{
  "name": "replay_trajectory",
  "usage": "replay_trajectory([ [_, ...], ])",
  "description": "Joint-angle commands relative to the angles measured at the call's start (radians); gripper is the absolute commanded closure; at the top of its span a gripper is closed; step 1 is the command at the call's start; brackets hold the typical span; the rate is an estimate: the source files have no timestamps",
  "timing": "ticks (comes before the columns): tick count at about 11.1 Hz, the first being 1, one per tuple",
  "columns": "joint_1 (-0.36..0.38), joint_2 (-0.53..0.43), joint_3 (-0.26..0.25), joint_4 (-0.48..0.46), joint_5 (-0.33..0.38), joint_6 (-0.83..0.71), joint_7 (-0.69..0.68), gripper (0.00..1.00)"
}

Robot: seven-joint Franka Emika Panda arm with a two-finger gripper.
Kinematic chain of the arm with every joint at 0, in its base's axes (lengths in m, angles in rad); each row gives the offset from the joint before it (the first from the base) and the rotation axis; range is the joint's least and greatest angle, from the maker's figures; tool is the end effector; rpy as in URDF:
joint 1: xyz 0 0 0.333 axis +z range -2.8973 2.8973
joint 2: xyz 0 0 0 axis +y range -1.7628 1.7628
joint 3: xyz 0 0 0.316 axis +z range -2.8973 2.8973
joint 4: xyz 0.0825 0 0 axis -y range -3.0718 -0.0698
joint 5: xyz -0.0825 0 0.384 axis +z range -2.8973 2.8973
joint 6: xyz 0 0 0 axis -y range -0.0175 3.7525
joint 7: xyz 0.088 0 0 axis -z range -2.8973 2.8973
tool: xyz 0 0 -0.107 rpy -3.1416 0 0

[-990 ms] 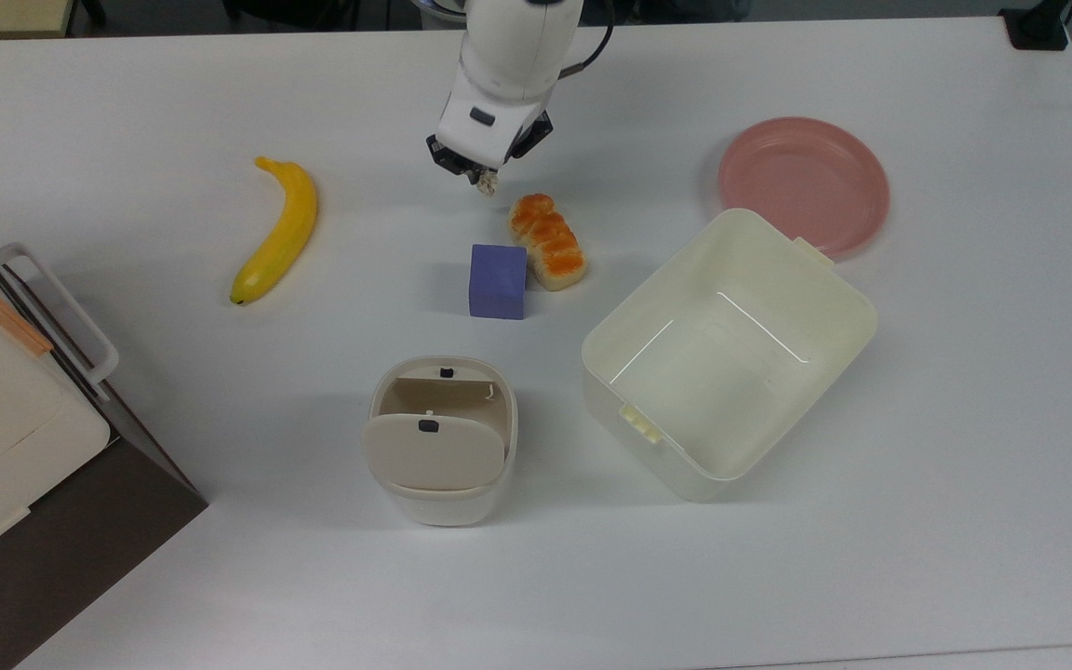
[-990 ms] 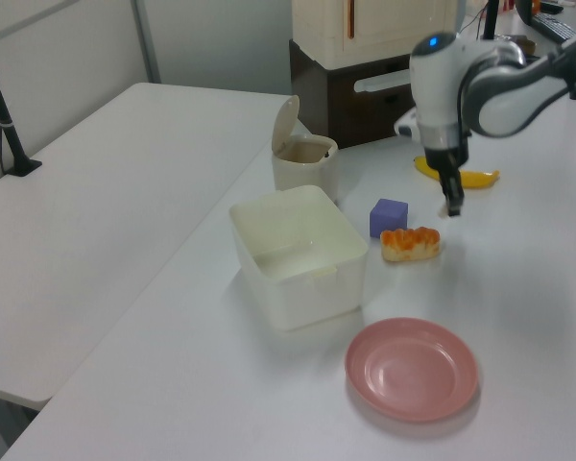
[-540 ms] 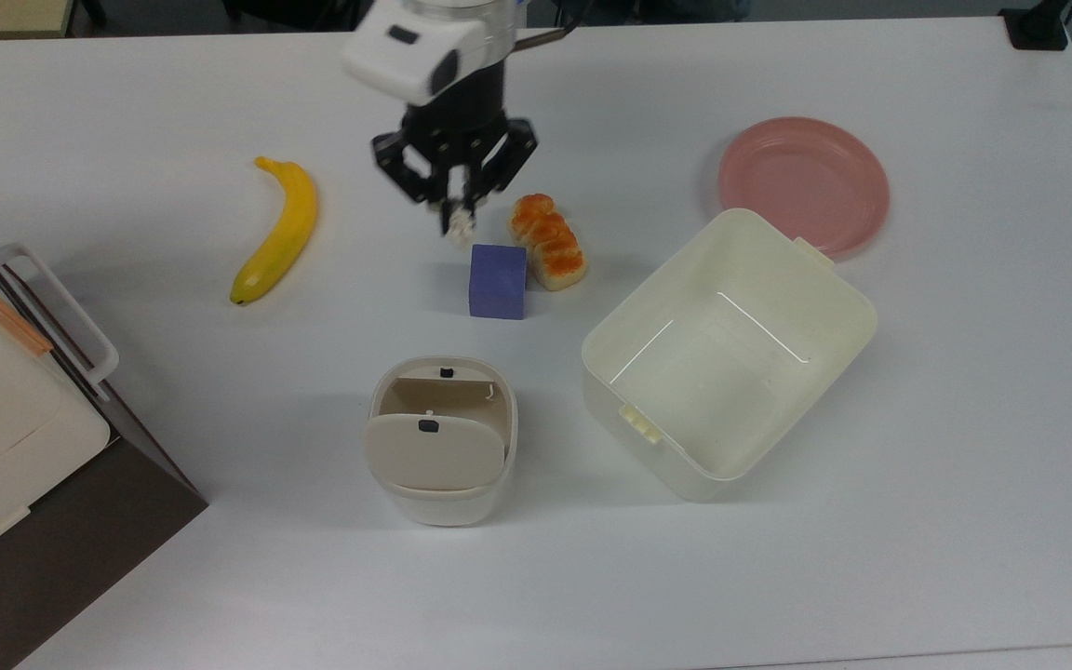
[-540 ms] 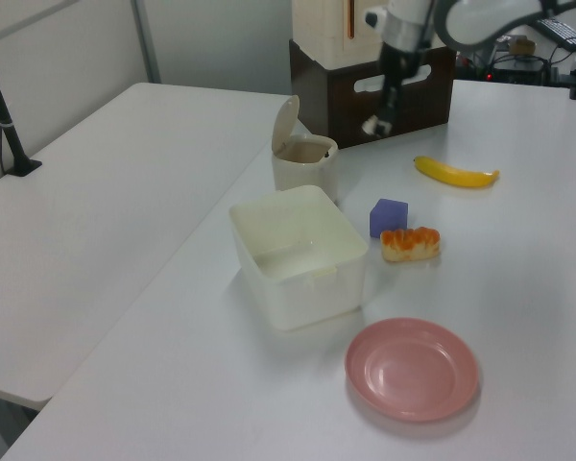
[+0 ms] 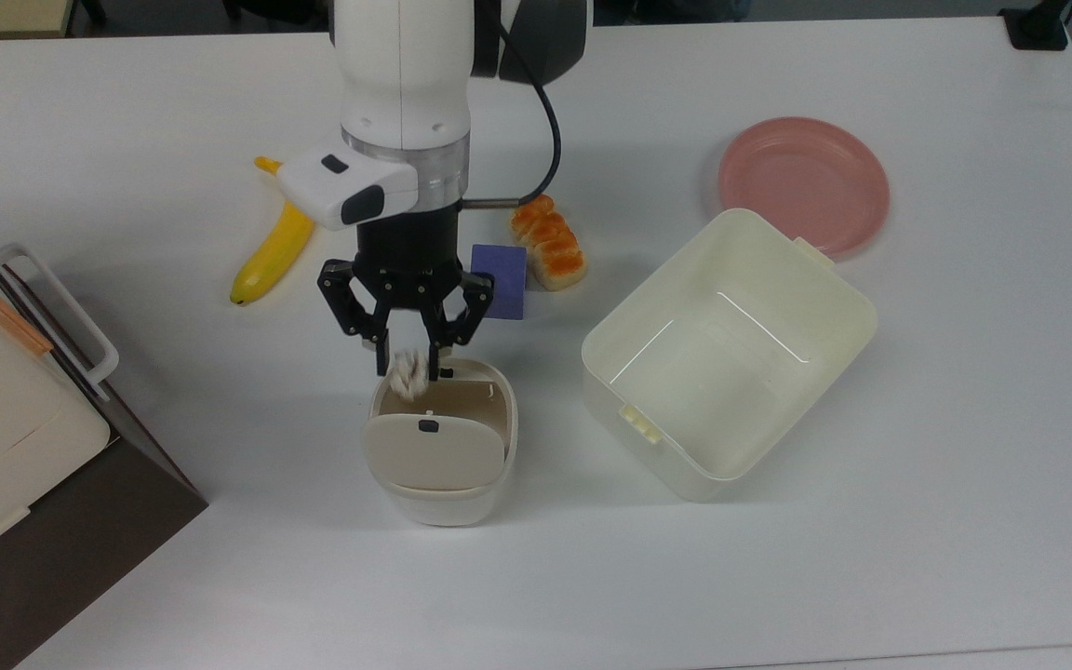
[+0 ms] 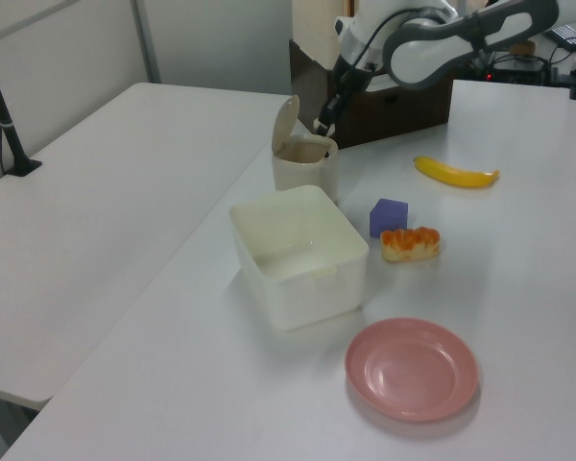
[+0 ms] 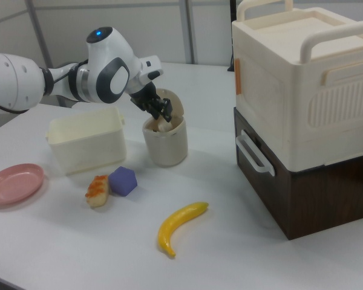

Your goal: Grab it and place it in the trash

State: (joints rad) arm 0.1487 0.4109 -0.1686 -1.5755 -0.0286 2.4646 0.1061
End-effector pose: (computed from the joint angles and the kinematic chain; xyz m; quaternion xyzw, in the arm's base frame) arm 0.7132 0.0042 0.4591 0.9693 -0.0377 0.2408 0.0319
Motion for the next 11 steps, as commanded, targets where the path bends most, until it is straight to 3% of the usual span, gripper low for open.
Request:
replay_trajectory([
  [1,0.005,-0.013,-0.002,0.025,0.009,0.001,0.082,0.0],
  [2,0.009,-0.044,0.001,0.014,0.01,-0.025,0.092,0.0],
  [5,0.012,-0.191,0.009,0.005,0.012,-0.443,0.072,0.0],
  [7,0.019,-0.278,0.009,-0.03,0.01,-0.603,-0.009,0.0],
  [11,0.012,-0.304,0.003,-0.032,0.012,-0.674,-0.051,0.0],
])
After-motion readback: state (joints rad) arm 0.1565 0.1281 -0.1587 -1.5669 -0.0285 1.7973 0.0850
